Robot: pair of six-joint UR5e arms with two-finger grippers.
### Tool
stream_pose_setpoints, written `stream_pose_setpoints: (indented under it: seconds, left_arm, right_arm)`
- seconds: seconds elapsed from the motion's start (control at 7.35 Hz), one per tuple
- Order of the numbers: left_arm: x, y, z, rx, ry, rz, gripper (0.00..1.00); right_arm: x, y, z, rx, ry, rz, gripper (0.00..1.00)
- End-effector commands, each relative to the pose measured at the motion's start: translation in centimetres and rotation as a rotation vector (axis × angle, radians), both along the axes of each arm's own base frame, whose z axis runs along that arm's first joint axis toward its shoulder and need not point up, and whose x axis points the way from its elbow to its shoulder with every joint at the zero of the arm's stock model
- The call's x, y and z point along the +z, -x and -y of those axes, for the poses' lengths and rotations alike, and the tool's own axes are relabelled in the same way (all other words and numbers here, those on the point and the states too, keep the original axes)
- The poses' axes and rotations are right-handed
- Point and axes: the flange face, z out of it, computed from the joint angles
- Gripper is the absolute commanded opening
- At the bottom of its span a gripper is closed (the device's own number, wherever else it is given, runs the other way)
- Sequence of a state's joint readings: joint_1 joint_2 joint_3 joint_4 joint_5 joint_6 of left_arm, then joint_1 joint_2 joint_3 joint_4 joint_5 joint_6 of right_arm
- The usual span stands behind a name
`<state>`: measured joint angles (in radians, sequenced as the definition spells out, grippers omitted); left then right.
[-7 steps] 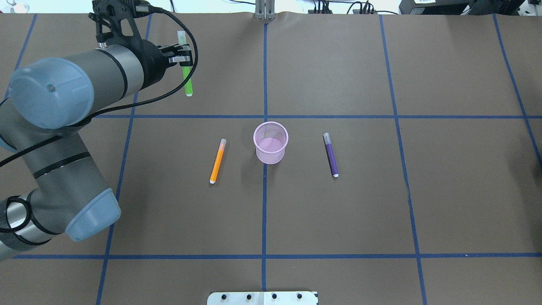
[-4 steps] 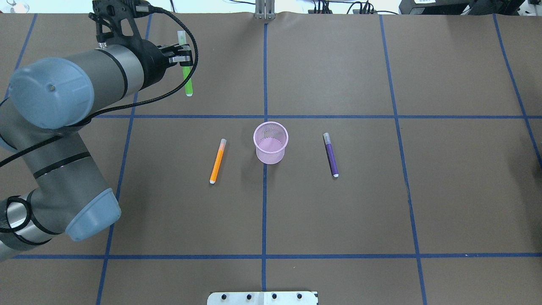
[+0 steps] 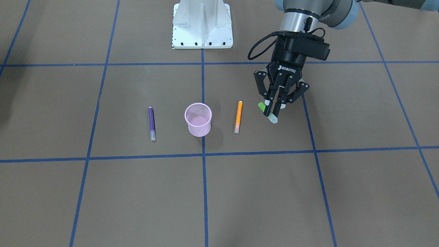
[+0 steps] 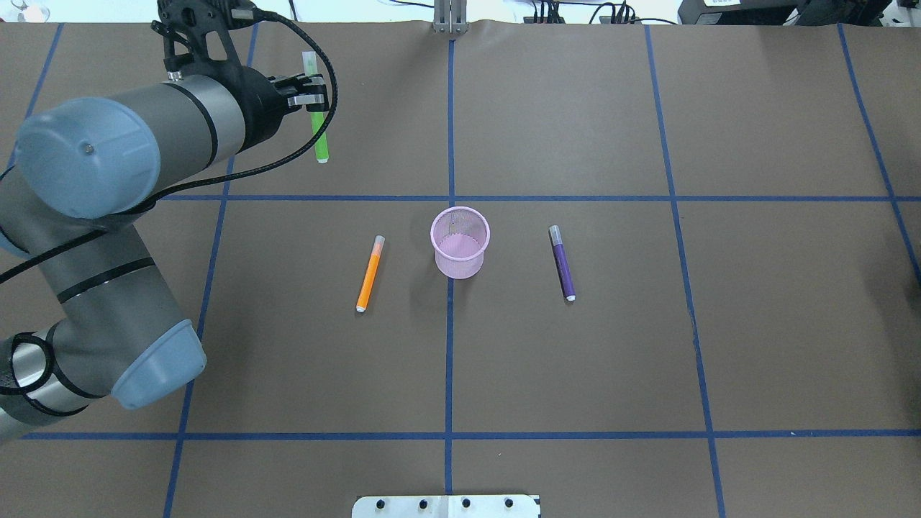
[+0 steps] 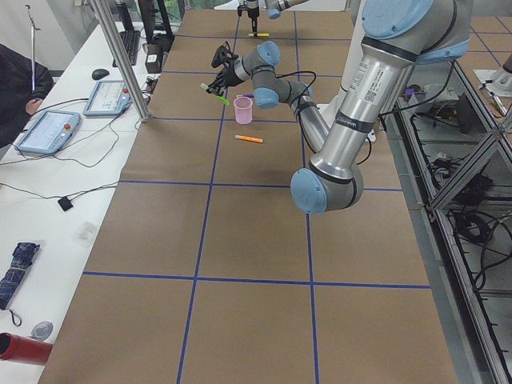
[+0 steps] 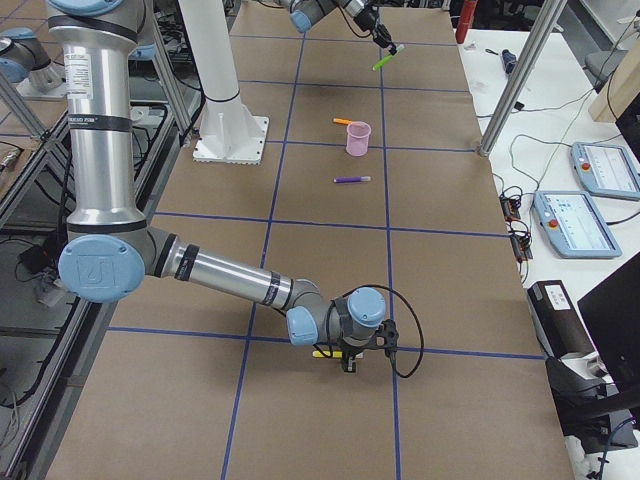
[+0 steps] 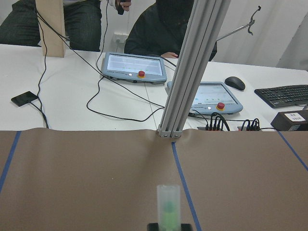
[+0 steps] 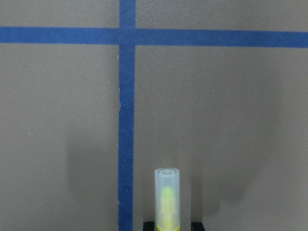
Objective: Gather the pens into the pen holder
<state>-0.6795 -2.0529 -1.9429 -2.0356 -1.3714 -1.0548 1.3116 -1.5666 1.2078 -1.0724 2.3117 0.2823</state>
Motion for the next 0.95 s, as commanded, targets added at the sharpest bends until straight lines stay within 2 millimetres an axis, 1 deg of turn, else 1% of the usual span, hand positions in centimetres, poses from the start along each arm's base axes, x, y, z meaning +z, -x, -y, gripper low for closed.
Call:
stream_pose_setpoints:
  seconds: [0.0,0.14,0.27,0.41,0.54,0.68,0.82]
  left_arm:
    - [0.1,0.0,0.0,0.0,0.001,0.001,0.0]
    - [0.1,0.0,0.0,0.0,0.001,0.001,0.0]
    - [-0.1,0.0,0.0,0.001,-0.003,0.0,0.0]
    - [-0.1,0.0,0.0,0.002,-0.005,0.004,0.0]
    - [-0.2,-0.1,0.0,0.002,-0.006,0.003,0.0]
    - [-0.6,-0.2,-0.1,0.005,-0.014,-0.004,0.0]
    - [-1.4,-1.0,-0.6,0.022,-0.022,-0.014,0.0]
  right_arm:
    - [0.2,0.0,-0.1,-0.001,0.002,-0.002,0.24]
    - [0.1,0.0,-0.1,-0.002,-0.001,-0.002,0.07]
    - [0.0,0.0,0.0,-0.006,-0.011,0.0,0.0]
    - [-1.2,0.1,0.5,-0.008,-0.037,0.008,0.0]
    - [-3.3,0.3,1.3,0.001,-0.071,0.019,0.0]
    - [-6.3,0.3,2.2,0.008,-0.13,0.033,0.0]
    - [-9.7,0.4,3.1,0.033,-0.176,0.051,0.0]
